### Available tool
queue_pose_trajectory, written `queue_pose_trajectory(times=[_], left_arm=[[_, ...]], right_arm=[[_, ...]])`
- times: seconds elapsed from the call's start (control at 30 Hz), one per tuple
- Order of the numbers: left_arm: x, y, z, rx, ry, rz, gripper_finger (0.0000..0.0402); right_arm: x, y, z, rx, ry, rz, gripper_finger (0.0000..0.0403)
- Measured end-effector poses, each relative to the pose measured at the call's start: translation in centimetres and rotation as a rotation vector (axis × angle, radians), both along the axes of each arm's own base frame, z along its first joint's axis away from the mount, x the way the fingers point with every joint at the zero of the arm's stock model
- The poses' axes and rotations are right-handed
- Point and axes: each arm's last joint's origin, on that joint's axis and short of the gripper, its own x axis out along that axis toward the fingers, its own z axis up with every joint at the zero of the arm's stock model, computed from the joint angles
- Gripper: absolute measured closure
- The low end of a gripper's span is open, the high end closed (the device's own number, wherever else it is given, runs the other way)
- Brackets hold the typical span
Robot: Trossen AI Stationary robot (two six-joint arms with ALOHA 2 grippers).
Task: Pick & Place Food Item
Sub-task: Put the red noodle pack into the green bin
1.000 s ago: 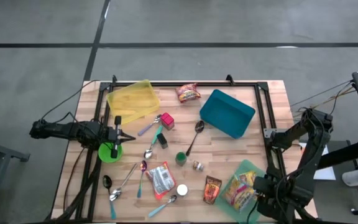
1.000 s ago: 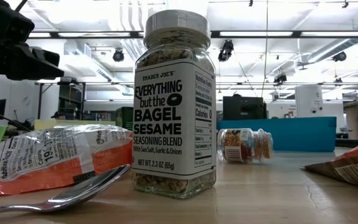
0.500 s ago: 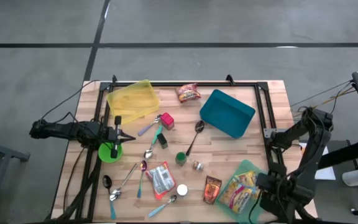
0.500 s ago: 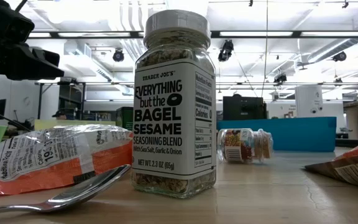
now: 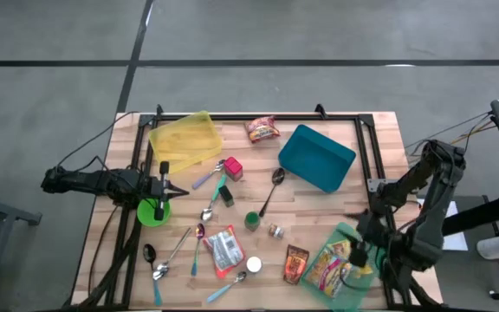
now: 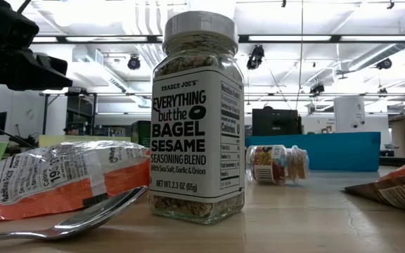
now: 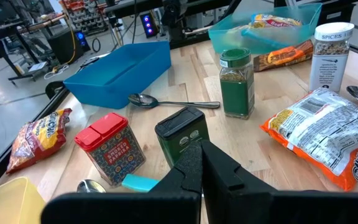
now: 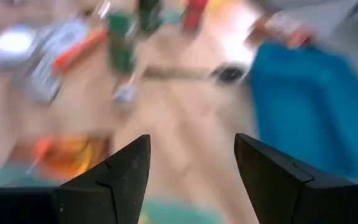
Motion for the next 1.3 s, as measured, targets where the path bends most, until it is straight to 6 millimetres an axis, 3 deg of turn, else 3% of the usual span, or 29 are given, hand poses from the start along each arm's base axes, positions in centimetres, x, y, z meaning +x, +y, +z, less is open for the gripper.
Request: queue_pose_trajectory(times=[0.2, 0.4, 0.73, 0.97, 1.3], left_arm=[[0.0, 0.0, 0.0, 0.0, 0.0, 0.0, 0.0401], [0.0, 0.0, 0.0, 0.0, 0.0, -0.001, 0.0401], [0.0, 0.0, 0.0, 0.0, 0.0, 0.0, 0.0401], [0.0, 0.0, 0.0, 0.0, 0.0, 0.0, 0.0401], [0.0, 0.0, 0.0, 0.0, 0.0, -0.001, 0.0401]], right_arm=[[2.4, -4.0, 0.1, -0.145, -0.011, -0.103, 0.0172], [5.6, -7.6, -0.6, -0.184, 0.026, -0.173, 0.0172], [11.7, -12.8, -0.9, -0.172, -0.015, 0.064, 0.0172], [13.8, -17.6, -1.3, -0.095, -0.15, 0.131, 0.0172], [16.5, -24.5, -2.4, 0.034, -0.093, 0.136, 0.0172]])
